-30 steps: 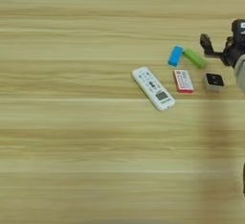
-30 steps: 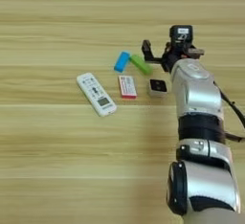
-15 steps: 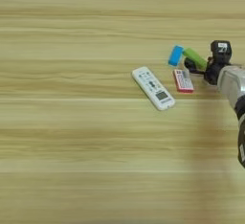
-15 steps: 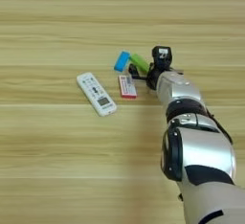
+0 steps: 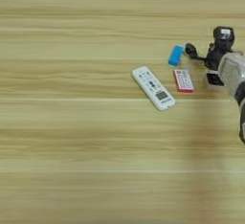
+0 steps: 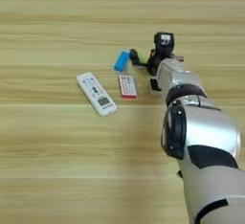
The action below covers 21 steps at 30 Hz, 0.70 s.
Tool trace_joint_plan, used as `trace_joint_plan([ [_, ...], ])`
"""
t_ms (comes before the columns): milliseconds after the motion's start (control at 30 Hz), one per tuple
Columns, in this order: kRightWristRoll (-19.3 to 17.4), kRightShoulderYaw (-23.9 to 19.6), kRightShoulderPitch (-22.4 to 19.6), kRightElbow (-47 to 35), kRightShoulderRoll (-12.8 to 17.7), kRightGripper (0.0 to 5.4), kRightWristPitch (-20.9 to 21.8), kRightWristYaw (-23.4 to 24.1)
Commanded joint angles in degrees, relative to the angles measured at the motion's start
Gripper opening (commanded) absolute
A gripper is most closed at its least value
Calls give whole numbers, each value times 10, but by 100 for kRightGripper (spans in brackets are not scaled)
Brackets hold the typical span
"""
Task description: Move the objects on the table
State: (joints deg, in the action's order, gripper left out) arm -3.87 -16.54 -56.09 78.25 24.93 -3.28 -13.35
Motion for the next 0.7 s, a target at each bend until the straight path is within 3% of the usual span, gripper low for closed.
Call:
trace_joint_plan([
  [33, 0, -3, -68, -22, 21, 536, 11, -5],
  [433, -7, -21, -67, -12, 8, 536, -29, -7],
  [700, 0, -21, -51, -7, -3, 536, -86, -2],
])
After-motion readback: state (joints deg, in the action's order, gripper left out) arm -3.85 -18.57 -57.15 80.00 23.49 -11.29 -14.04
